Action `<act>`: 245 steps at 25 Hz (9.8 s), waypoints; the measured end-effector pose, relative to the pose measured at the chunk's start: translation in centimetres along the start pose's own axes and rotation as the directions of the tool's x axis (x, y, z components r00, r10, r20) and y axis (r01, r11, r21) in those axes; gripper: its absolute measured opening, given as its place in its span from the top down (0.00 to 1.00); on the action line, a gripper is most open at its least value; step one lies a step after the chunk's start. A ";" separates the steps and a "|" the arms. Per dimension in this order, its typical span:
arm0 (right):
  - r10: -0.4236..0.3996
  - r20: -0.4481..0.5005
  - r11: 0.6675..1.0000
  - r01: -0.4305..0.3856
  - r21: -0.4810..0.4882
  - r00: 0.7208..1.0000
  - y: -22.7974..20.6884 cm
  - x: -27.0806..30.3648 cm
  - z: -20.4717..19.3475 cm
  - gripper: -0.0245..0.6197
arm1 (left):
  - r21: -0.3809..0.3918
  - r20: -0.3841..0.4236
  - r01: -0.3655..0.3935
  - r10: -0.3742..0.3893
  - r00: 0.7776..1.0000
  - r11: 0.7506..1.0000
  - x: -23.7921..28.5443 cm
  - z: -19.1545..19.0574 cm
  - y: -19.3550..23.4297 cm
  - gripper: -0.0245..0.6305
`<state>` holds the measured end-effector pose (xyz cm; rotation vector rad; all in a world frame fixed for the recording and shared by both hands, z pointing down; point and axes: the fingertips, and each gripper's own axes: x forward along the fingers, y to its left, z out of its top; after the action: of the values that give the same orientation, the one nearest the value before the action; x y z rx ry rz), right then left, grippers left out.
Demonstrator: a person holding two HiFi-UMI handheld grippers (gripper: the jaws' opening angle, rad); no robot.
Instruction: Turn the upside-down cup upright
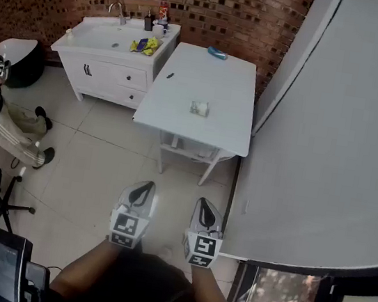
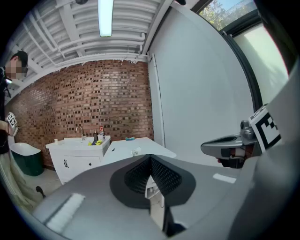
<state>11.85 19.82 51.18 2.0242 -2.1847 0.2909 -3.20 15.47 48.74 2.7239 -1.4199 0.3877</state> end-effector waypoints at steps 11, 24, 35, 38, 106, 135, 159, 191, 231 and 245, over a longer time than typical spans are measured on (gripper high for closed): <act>0.019 0.000 1.000 -0.019 -0.001 1.000 0.3 1.9 -0.2 0.94 | -0.005 -0.004 -0.011 0.011 1.000 1.000 1.5 0.0 1.4 0.97; -0.023 -0.010 1.000 0.023 -0.016 1.000 -2.9 12.6 2.9 0.94 | -0.024 -0.014 0.001 -0.001 1.000 1.000 11.8 1.3 7.1 0.97; -0.065 -0.079 0.998 0.064 -0.015 0.995 -3.8 21.1 2.2 0.94 | -0.039 -0.038 0.058 -0.059 0.998 0.998 19.9 1.0 10.8 0.97; -0.073 -0.097 0.997 0.072 -0.019 0.993 -4.2 23.5 1.9 0.94 | -0.018 -0.037 0.087 -0.087 0.996 0.996 22.2 1.2 11.2 0.97; 0.021 -0.407 0.999 -0.034 -0.024 0.913 -11.6 45.7 -2.9 0.85 | -0.157 -0.145 0.030 -0.053 0.988 0.987 43.7 -0.9 18.6 0.97; -0.016 -0.402 0.997 -0.015 -0.075 0.915 -11.0 45.1 -2.4 0.92 | -0.169 -0.149 0.022 -0.048 0.988 0.985 42.7 -1.6 19.5 0.97; -0.101 -0.331 0.921 -0.038 -0.387 0.938 -12.6 43.7 -1.0 0.93 | -0.144 -0.141 0.072 -0.093 0.986 0.987 41.4 -1.3 18.2 0.97; -0.034 -0.403 0.011 -0.403 -0.915 0.915 -7.5 46.8 -3.4 0.92 | -0.154 -0.155 0.086 -0.111 0.982 0.984 40.4 -2.4 17.8 0.97; -0.107 -0.217 0.715 -0.076 -0.695 0.970 -8.7 42.1 3.7 0.91 | -0.114 -0.135 0.115 -0.130 0.982 0.987 39.4 -1.3 16.4 0.97; -0.038 -0.131 0.992 0.021 -0.128 0.991 -9.3 39.9 5.4 0.94 | -0.112 -0.103 0.099 -0.110 0.988 0.989 38.9 -0.5 15.8 0.97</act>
<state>18.13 -20.74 55.82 1.9110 -2.0377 0.2681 5.21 -24.70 57.43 2.6342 -1.2281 0.4344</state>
